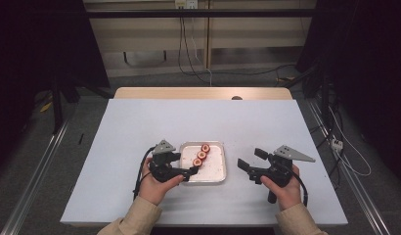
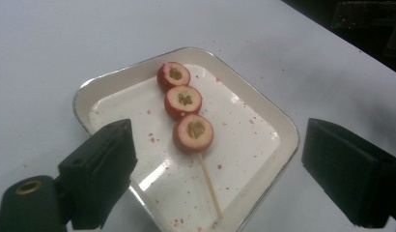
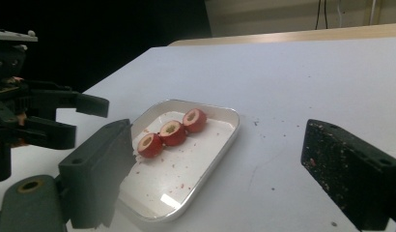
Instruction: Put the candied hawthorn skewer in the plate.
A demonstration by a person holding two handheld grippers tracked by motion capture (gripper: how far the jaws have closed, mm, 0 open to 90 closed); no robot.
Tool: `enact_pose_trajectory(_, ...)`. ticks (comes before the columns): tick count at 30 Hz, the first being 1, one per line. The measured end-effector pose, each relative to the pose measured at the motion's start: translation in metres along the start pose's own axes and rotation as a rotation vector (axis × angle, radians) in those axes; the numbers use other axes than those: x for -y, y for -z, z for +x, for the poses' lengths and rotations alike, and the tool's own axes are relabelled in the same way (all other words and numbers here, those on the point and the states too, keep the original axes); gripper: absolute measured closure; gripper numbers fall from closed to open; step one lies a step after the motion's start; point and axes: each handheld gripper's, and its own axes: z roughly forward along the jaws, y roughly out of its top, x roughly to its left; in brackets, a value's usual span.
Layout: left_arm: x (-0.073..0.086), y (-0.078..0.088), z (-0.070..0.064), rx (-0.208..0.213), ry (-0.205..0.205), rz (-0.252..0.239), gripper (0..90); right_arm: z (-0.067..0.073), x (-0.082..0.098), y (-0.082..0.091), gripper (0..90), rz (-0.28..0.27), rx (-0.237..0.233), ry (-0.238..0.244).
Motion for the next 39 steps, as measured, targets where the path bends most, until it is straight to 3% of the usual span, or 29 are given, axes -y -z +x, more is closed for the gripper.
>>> enact_pose_trajectory(9, 0.004, 0.021, 0.016, -0.008, -0.065, -0.027, 6.8, -0.007, 0.005, 0.009, 6.2, 0.009, 0.017, 0.034)
enact_pose_trajectory(11, 0.006, 0.027, 0.020, -0.009, -0.055, -0.040, 6.1, -0.009, 0.007, 0.011, 5.7, 0.011, 0.026, 0.045)
enact_pose_trajectory(18, 0.013, 0.043, 0.032, -0.007, -0.073, -0.055, 6.0, -0.015, 0.013, 0.017, 5.7, 0.018, 0.049, 0.047)
enact_pose_trajectory(22, 0.016, 0.051, 0.037, -0.007, -0.084, -0.074, 6.0, -0.017, 0.015, 0.020, 5.7, 0.030, 0.061, 0.073)
enact_pose_trajectory(39, 0.040, 0.084, 0.064, -0.021, -0.087, -0.072, 6.0, -0.029, 0.026, 0.035, 5.7, 0.044, 0.102, 0.100)
